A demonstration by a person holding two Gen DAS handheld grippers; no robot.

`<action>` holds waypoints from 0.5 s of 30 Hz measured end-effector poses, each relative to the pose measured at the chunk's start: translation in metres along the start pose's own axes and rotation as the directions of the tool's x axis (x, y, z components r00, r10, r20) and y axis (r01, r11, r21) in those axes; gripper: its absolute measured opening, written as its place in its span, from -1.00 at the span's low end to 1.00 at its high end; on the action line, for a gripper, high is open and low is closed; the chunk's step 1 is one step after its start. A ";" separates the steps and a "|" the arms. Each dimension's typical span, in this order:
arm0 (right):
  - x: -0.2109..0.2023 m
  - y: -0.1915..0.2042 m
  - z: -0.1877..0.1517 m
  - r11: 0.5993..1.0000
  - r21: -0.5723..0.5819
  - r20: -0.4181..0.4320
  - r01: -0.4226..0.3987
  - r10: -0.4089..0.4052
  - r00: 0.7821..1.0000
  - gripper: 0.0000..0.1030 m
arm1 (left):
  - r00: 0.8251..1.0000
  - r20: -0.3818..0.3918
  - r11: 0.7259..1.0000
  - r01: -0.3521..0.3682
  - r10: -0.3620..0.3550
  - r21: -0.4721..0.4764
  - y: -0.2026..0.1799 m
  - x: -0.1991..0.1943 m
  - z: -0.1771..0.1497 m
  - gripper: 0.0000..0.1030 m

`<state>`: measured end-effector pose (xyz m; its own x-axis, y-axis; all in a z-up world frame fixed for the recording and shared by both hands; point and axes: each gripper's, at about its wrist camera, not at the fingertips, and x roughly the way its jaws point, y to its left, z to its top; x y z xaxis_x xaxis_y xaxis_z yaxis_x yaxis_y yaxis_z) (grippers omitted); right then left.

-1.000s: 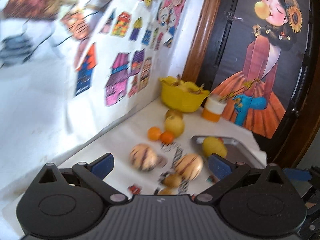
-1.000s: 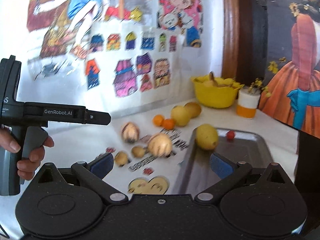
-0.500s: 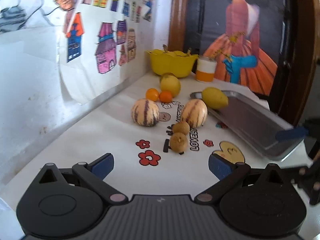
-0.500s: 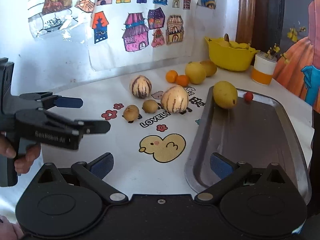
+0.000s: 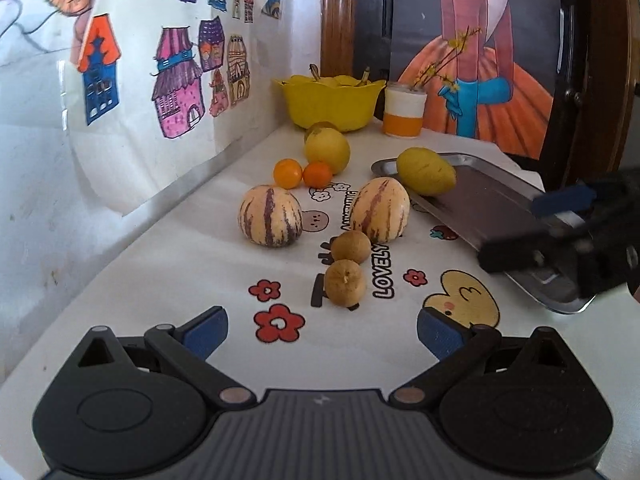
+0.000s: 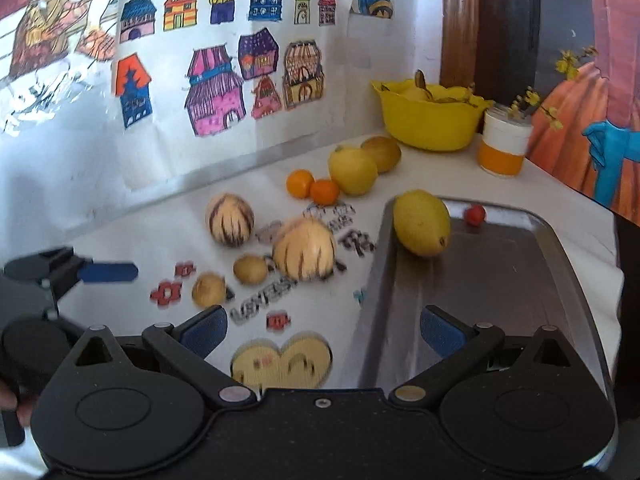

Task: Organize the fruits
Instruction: 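Grasp a striped pepino melon with the right tool while the left tool grasps a small brown fruit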

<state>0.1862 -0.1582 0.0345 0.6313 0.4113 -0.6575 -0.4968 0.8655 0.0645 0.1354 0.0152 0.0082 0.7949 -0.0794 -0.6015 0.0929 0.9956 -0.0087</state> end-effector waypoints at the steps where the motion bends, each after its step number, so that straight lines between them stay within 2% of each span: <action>1: 0.004 0.001 0.005 1.000 -0.005 0.003 -0.009 0.009 1.000 0.99 | 1.000 -0.001 1.000 -0.001 0.001 0.001 0.000 0.002 0.002 0.99; 4: 0.020 0.003 0.020 0.999 -0.024 0.009 -0.041 0.041 0.999 0.98 | 1.000 -0.004 1.000 0.009 -0.009 -0.008 0.001 0.008 0.006 0.99; 7: 0.038 0.004 0.033 0.997 -0.020 0.007 -0.070 0.070 0.998 0.80 | 1.000 -0.003 1.000 0.018 -0.018 -0.022 0.001 0.013 0.010 0.97; 15: 0.073 0.002 0.042 0.998 0.026 0.004 -0.064 0.064 0.998 0.38 | 0.999 -0.021 0.998 0.038 -0.039 -0.047 0.001 0.025 0.013 0.53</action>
<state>0.2568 -0.1142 0.0182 0.6009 0.4667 -0.6489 -0.5202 0.8447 0.1259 0.1629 0.0135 0.0040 0.7781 -0.1172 -0.6171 0.0949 0.9931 -0.0689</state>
